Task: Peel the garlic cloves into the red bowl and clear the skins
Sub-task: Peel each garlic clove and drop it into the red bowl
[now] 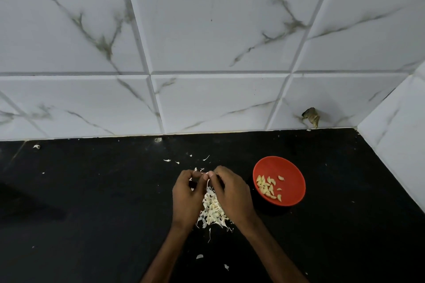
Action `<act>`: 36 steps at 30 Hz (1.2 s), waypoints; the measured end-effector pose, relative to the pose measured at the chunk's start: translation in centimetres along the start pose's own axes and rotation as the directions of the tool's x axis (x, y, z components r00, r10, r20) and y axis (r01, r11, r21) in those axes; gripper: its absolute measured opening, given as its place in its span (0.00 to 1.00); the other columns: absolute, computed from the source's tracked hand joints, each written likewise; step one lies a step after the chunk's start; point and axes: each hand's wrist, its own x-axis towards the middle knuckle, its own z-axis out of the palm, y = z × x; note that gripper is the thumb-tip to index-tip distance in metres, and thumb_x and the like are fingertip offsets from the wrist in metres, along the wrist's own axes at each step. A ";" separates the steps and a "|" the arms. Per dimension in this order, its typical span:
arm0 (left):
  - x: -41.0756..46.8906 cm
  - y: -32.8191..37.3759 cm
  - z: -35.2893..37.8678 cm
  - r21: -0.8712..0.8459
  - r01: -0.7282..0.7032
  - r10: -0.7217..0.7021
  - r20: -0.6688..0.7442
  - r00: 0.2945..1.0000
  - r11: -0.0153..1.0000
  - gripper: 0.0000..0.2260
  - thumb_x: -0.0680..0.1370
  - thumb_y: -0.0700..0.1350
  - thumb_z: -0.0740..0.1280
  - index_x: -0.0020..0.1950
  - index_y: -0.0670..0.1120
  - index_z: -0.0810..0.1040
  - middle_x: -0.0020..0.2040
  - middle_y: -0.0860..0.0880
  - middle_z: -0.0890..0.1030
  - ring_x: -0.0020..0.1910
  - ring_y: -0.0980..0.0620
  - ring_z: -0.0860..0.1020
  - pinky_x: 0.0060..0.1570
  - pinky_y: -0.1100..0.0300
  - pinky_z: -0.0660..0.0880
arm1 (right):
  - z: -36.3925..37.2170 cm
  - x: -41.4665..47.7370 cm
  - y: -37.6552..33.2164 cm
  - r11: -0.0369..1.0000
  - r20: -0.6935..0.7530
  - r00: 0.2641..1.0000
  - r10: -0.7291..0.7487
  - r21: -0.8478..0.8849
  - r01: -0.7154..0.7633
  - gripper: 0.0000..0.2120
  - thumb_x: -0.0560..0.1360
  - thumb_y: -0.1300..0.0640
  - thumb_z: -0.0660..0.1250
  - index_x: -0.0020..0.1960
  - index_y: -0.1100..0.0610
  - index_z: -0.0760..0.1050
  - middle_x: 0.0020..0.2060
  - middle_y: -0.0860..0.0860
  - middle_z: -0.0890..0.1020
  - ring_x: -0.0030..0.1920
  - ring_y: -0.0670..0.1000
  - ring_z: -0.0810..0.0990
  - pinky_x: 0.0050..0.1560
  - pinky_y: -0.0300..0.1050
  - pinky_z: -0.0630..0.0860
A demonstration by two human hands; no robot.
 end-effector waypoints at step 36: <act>-1.1 1.6 1.0 -0.336 0.152 -0.101 0.164 0.981 0.930 0.08 0.83 0.38 0.62 0.52 0.42 0.82 0.38 0.47 0.81 0.32 0.56 0.75 0.26 0.63 0.69 | -0.6 0.5 1.6 0.890 0.149 0.988 0.031 0.447 -0.095 0.11 0.83 0.50 0.63 0.46 0.54 0.79 0.38 0.51 0.78 0.38 0.49 0.78 0.41 0.55 0.76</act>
